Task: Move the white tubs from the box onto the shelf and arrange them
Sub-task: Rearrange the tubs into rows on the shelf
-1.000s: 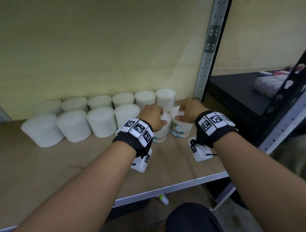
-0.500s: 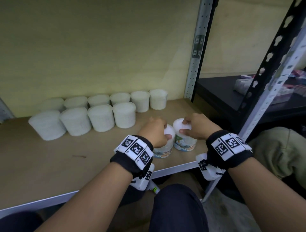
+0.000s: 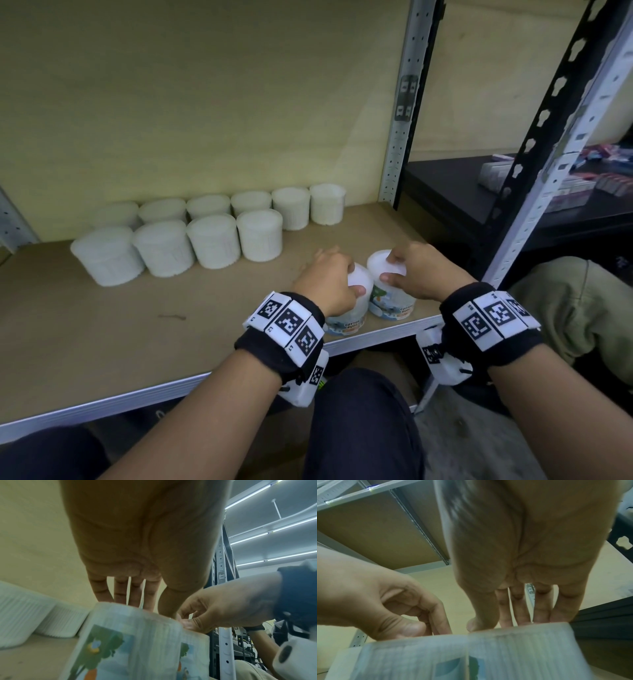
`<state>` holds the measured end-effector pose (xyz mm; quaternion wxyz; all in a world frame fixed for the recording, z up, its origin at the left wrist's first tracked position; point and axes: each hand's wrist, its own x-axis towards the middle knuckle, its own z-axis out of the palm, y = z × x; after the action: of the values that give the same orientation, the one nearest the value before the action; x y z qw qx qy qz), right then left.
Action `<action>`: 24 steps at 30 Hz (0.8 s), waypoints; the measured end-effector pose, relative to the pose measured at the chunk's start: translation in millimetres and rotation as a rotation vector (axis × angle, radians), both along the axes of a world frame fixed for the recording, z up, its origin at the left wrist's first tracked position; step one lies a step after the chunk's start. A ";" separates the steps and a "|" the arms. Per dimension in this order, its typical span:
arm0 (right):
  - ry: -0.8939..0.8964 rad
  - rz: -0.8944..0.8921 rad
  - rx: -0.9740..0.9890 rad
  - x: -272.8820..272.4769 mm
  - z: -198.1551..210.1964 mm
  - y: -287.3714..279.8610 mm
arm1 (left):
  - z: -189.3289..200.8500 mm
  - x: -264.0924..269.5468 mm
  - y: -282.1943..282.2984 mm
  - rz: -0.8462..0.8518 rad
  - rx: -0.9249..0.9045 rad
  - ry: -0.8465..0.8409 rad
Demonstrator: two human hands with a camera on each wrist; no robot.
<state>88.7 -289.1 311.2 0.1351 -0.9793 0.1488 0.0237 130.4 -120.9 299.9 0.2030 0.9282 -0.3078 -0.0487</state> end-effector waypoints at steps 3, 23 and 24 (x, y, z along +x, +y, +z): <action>0.000 -0.009 0.011 0.3 0.1 0.1 | -1.9 0.3 -0.7 0.009 -0.020 -0.001; 0.018 -0.029 0.039 -0.4 6.2 2.1 | -3.4 5.7 3.6 0.042 -0.070 0.039; 0.030 -0.032 0.045 -0.5 9.3 3.0 | -1.7 6.5 5.3 0.063 -0.102 0.053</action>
<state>88.2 -286.1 320.4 0.1552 -0.9730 0.1660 0.0398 136.9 -115.6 298.2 0.2597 0.9242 -0.2754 -0.0509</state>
